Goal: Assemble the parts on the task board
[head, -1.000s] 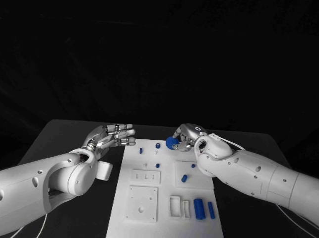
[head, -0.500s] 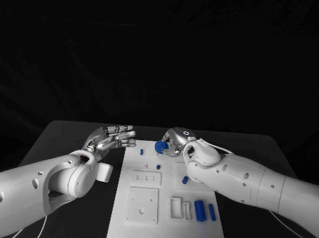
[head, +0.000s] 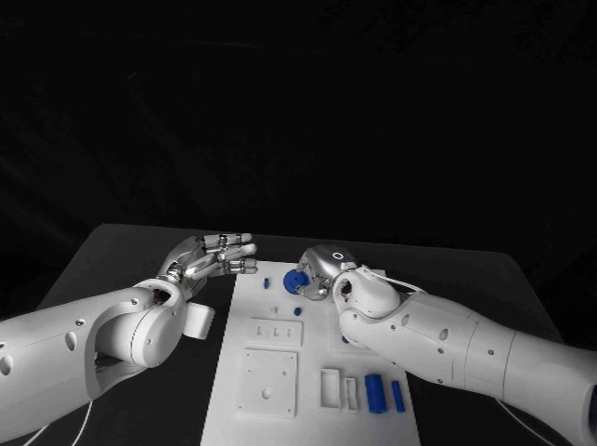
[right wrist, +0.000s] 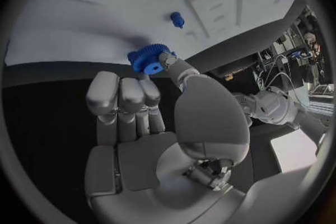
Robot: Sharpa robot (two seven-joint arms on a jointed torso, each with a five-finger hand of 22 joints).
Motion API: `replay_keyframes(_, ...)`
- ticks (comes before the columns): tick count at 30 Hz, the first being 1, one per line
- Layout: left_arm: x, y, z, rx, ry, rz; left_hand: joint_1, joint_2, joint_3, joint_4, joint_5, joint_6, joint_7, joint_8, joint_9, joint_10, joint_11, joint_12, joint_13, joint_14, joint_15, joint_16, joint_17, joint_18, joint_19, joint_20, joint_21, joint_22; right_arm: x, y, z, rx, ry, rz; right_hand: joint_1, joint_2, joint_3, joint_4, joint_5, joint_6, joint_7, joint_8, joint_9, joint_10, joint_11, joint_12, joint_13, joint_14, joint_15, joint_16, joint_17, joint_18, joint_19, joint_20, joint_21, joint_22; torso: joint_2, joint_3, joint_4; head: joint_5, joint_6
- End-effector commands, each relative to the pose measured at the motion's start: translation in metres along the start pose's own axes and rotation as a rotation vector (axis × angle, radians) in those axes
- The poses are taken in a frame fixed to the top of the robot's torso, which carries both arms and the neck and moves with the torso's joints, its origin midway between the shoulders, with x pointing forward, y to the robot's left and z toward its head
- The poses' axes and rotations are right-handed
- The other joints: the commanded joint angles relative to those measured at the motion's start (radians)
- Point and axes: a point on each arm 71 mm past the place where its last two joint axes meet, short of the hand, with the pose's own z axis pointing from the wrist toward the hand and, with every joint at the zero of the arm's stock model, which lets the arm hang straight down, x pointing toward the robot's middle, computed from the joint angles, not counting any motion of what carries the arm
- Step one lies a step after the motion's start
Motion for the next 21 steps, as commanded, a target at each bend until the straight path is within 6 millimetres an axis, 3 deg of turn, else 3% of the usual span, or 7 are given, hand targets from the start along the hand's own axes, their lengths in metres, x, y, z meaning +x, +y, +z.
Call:
replay_keyframes(1,0.002,-0.001,0.001,0.009,0.009,-0.006,-0.003,0.003,0.002,-0.004,0.004,0.0,0.0,0.003,0.0,-0.006,0.0,0.005,0.001,-0.006,0.001,-0.004,0.001,-0.008,-0.006,0.002,0.004,-0.001,0.004,0.001,0.001,-0.002,0.016,-0.017,0.0,0.001,-0.006,0.006,-0.002,0.022,-0.001,0.003,0.002,0.003,-0.005,-0.001,0.002,-0.001,-0.008,-0.003,-0.001,-0.014,0.045,-0.009,0.0,0.126,0.0,0.0004,-0.0002,0.002,0.0)
replay_keyframes(12,0.003,-0.001,0.002,0.007,0.012,-0.007,-0.005,0.003,0.002,-0.003,0.005,-0.004,0.0,0.003,0.0,-0.006,0.001,0.005,0.001,-0.006,0.001,-0.004,0.001,-0.008,-0.006,0.002,0.004,-0.001,0.012,0.003,0.004,0.003,0.045,-0.021,0.0,0.001,-0.02,0.01,-0.002,0.018,0.0,0.003,0.002,0.0,-0.004,-0.005,0.0,-0.002,-0.008,-0.007,-0.005,-0.014,0.045,-0.008,0.006,0.127,0.0,0.0003,-0.0015,0.005,0.0)
replay_keyframes(21,0.004,-0.001,0.003,0.006,0.015,-0.008,-0.007,0.003,0.001,-0.002,0.004,-0.006,0.0,0.003,-0.001,-0.008,0.001,0.005,0.001,-0.007,0.002,-0.004,0.001,-0.008,-0.007,0.003,0.004,-0.001,0.019,0.0,0.007,0.02,0.078,-0.026,0.0,-0.001,-0.08,0.046,-0.103,-0.018,0.008,0.003,0.001,-0.007,0.003,-0.02,-0.012,-0.003,-0.002,-0.016,-0.011,-0.011,0.043,-0.002,-0.002,0.126,0.0,0.0009,-0.0023,0.004,0.001)
